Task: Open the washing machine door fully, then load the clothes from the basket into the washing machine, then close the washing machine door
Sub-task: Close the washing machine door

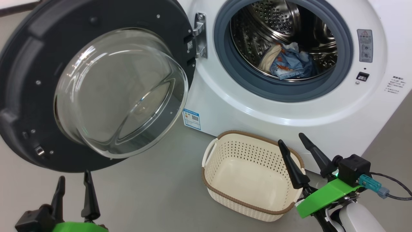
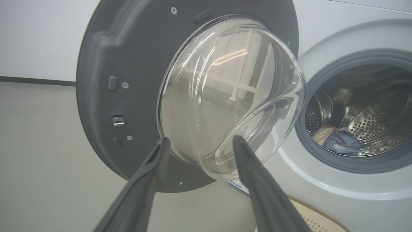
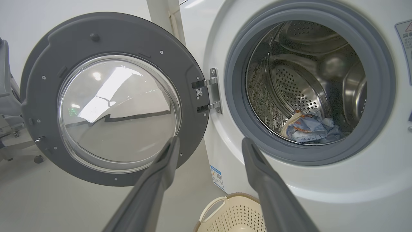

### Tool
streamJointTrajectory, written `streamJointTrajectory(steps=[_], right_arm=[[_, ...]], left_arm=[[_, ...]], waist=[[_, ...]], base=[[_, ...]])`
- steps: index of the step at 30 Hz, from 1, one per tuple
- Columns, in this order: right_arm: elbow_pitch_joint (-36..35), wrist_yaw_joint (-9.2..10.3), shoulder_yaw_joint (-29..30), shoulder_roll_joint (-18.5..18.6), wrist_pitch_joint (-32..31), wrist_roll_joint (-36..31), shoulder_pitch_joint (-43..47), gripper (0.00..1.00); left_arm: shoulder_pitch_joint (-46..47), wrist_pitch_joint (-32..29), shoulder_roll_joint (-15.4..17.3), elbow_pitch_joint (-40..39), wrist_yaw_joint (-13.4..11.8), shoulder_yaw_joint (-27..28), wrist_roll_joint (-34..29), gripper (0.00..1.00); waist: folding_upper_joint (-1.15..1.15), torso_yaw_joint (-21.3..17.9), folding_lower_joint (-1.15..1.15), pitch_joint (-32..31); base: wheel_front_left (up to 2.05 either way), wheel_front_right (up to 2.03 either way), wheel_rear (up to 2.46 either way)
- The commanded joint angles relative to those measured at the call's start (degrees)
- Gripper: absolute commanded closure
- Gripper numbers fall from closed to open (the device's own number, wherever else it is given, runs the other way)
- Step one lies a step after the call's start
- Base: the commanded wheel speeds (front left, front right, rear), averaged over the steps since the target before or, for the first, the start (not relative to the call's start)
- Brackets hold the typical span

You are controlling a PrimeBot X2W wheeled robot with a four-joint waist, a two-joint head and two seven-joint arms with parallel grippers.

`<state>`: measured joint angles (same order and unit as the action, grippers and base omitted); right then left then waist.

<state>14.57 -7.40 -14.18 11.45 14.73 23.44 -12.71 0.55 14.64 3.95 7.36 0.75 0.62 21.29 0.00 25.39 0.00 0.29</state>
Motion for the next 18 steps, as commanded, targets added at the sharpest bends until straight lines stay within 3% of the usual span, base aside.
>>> streamJointTrajectory(steps=[1, 18], right_arm=[[-1.14, -0.09, -1.36, 0.31, 0.27, 0.61, -0.05, 0.0], [-1.07, -0.09, -2.11, 0.6, 0.27, 1.12, 0.67, 0.0]], left_arm=[[0.35, 0.36, 0.55, -1.42, -0.11, 2.25, -0.95, 0.0], [-0.02, 0.36, 0.53, -1.98, 0.45, 3.12, -1.36, 0.0]], waist=[[0.0, 0.66, 0.0, -0.47], [0.0, 0.48, 0.0, -0.94]], base=[[0.0, 0.0, 0.0], [0.0, 0.0, 0.0]])
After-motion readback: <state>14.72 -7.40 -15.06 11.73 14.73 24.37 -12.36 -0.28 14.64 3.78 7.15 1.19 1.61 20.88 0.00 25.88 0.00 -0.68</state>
